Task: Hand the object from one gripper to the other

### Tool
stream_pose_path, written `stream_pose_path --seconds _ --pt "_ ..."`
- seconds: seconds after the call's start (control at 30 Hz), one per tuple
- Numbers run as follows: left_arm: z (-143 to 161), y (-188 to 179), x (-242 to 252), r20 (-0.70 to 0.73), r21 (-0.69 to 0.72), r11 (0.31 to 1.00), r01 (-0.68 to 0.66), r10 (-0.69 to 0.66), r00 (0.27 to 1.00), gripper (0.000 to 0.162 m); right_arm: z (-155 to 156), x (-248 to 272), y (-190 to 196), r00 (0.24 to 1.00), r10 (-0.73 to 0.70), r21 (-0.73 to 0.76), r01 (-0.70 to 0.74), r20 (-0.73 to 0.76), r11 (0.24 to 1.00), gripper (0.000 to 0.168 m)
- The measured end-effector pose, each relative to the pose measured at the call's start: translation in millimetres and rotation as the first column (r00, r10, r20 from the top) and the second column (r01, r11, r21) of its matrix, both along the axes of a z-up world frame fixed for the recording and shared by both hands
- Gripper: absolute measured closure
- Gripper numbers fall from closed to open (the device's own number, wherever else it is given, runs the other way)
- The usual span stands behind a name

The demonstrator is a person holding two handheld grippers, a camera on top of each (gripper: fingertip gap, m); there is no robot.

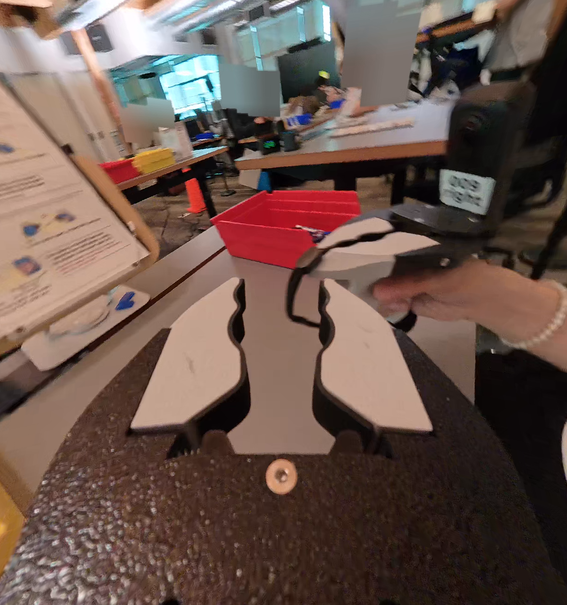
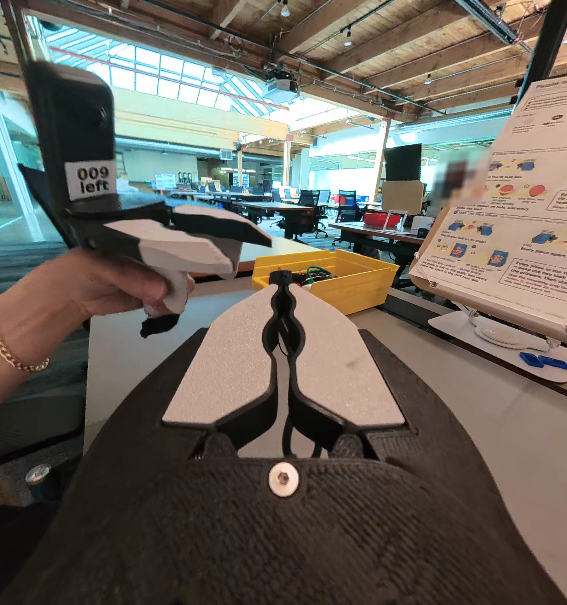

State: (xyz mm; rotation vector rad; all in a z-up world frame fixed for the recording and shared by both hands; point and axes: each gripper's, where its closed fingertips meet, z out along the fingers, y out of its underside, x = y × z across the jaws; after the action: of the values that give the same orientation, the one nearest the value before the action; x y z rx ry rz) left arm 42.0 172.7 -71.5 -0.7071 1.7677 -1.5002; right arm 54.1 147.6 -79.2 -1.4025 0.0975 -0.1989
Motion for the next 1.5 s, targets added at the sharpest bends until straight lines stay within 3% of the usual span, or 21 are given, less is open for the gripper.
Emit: stream_pose_path --seconds 0.1,0.23,0.4,0.57,0.7,0.83,0.9,0.97,1.1,1.17,1.27,1.5 --pt "-7.9 -20.4 -8.3 0.070 0.210 0.977 0.046 -0.062 0.996 0.128 -5.5 -4.2 4.1 0.999 0.009 -0.054 -0.007 0.048 0.999 0.168" --pt "-25.7 -27.4 -10.5 0.113 0.480 0.877 0.006 -0.069 0.991 0.133 -12.8 -9.7 5.5 0.990 0.018 -0.140 0.002 0.143 0.990 0.168" --pt "-27.0 -30.4 -12.1 0.126 0.490 0.871 0.025 -0.099 0.987 0.136 -23.3 -17.8 5.2 0.960 0.074 -0.241 -0.007 0.270 0.971 0.168" --pt "-36.0 -31.6 -17.3 0.071 0.479 0.871 0.109 -0.162 0.984 0.150 -30.5 -26.6 2.1 0.919 0.147 -0.312 -0.027 0.366 0.950 0.168" --pt "-35.6 -28.4 -11.3 0.020 0.385 0.915 0.123 -0.141 0.990 0.151 -30.7 -21.1 0.9 0.920 0.108 -0.306 0.014 0.377 0.952 0.152" --pt "-11.9 -12.2 0.4 0.058 0.143 0.988 0.050 -0.059 0.997 0.151 -14.9 -7.6 -7.6 0.954 0.020 -0.182 0.037 0.300 0.983 0.129" --pt "-0.7 -9.6 0.0 0.072 -0.002 0.997 0.079 -0.079 0.994 0.151 -2.9 -7.8 -11.2 0.979 0.020 -0.078 -0.004 0.203 0.997 0.127" --pt "8.4 -13.6 -4.1 0.088 -0.145 0.976 0.162 -0.150 0.985 0.151 3.0 -13.7 -8.4 0.989 0.056 -0.013 -0.055 0.138 0.998 0.127" --pt "22.5 -21.9 -7.0 0.103 -0.399 0.877 0.266 -0.246 0.964 0.151 -5.2 -18.4 4.4 0.978 0.050 -0.080 -0.034 0.200 0.996 0.129" --pt "21.1 -25.0 -4.4 0.105 -0.419 0.869 0.264 -0.242 0.965 0.151 -3.9 -20.6 7.8 0.975 0.035 -0.080 -0.018 0.218 0.997 0.133" --pt "18.5 -27.8 -1.1 0.096 -0.410 0.879 0.244 -0.225 0.970 0.151 -3.7 -16.0 7.9 0.963 -0.028 -0.091 0.054 0.269 0.994 0.159" --pt "13.8 -24.0 -2.2 0.063 -0.366 0.903 0.227 -0.219 0.974 0.151 -7.1 -10.9 3.4 0.950 -0.038 -0.167 0.094 0.311 0.981 0.163"
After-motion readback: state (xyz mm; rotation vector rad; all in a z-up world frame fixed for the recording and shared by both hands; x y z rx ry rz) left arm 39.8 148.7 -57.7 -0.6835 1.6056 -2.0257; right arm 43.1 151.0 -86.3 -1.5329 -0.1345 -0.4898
